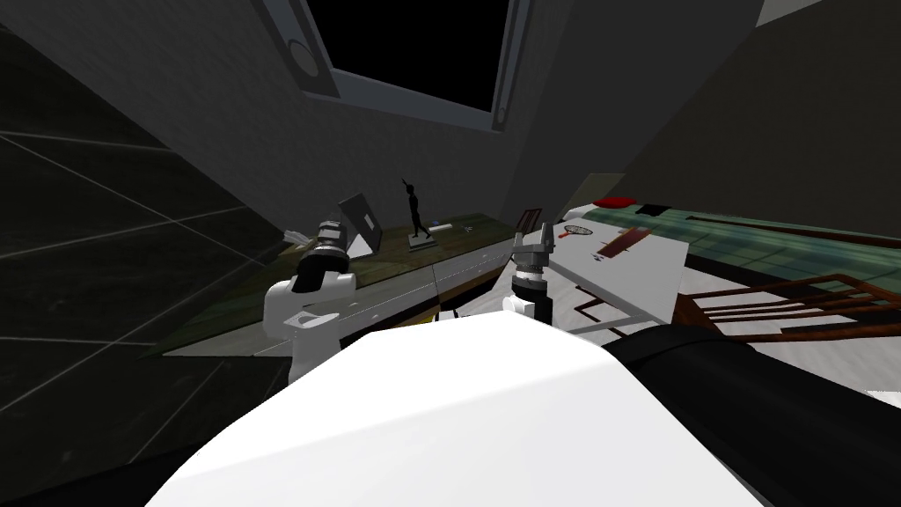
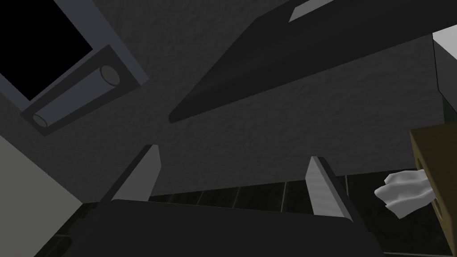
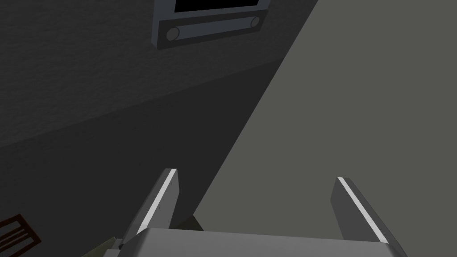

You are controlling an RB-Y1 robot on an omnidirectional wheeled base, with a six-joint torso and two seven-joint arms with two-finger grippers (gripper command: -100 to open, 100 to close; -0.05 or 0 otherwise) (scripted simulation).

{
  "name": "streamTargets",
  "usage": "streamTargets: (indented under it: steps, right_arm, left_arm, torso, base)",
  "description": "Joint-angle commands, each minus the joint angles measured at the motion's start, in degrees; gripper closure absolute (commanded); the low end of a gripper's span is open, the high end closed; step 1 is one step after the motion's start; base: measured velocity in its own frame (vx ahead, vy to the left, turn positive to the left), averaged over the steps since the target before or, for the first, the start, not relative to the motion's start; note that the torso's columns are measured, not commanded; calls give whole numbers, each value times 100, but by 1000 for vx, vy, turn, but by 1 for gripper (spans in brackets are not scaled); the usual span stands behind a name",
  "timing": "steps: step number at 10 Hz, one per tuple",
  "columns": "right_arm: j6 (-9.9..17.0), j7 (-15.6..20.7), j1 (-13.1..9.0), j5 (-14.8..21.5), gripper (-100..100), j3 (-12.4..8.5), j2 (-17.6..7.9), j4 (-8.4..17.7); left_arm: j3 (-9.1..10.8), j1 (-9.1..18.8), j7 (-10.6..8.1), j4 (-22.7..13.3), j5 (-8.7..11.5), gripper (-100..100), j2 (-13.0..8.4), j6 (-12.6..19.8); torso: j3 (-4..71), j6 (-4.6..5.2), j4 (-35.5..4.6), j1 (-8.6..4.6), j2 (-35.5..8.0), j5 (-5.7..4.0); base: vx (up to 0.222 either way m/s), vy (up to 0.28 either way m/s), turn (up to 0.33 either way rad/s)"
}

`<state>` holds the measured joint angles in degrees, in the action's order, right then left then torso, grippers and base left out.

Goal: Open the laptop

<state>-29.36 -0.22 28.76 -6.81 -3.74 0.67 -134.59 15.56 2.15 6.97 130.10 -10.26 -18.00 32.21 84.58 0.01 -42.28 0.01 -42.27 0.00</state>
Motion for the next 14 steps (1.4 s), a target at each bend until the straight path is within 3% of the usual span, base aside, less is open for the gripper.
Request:
streamTargets:
  steps: [1, 11, 14]
  right_arm:
    - [0, 0, 0, 0, 0, 0, 0, 0]
    - [0, 0, 0, 0, 0, 0, 0, 0]
    - [0, 0, 0, 0, 0, 0, 0, 0]
  left_arm:
    - [124, 218, 18, -75, -28, -100, -128, 447]
    - [461, 913, 86, -342, -172, -100, -566, 2015]
    - [518, 1031, 98, -384, -197, -100, -658, 2310]
  torso:
    - [-1, -2, 0, 4, -1, 1]
    - [-1, -1, 0, 2, -2, 1]
    - [2, 1, 0, 0, 2, -1]
  base:
    - [10, -54, -38]
    - [15, -47, -32]
    - [12, -40, -22]
